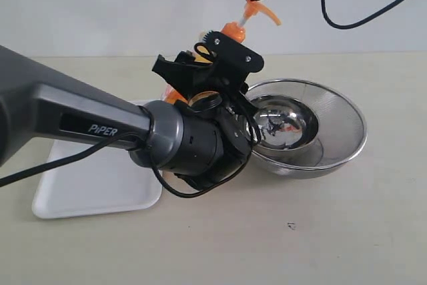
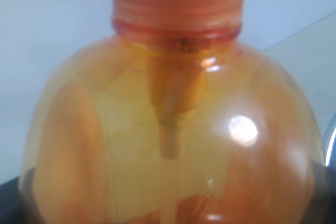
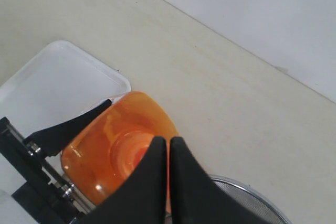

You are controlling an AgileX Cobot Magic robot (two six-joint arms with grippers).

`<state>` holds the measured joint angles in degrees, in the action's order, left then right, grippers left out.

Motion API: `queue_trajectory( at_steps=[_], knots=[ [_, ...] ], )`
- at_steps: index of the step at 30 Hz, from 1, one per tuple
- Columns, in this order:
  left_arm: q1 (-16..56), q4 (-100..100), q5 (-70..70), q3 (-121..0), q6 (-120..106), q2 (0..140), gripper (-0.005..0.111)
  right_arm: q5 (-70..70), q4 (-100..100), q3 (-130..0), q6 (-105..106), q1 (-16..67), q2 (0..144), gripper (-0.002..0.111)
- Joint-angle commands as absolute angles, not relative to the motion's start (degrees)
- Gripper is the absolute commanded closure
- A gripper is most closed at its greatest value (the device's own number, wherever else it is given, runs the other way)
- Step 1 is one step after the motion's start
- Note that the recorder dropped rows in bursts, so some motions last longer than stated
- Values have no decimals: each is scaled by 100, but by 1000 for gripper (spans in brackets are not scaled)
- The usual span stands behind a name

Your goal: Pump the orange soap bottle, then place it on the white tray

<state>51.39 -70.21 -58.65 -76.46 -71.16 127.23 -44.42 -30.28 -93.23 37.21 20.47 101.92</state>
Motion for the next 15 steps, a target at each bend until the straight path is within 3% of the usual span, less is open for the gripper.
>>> queue_trajectory(
  at_steps=[1,15],
  knots=[
    [5199,-6681,-5648,-7699,-7071,12644,102,-5134,-3082,-9202,3679,2164,10632,109],
    [5199,-6681,-5648,-7699,-7071,12644,102,-5189,-3082,-9202,3655,2176,10709,109]
  ],
)
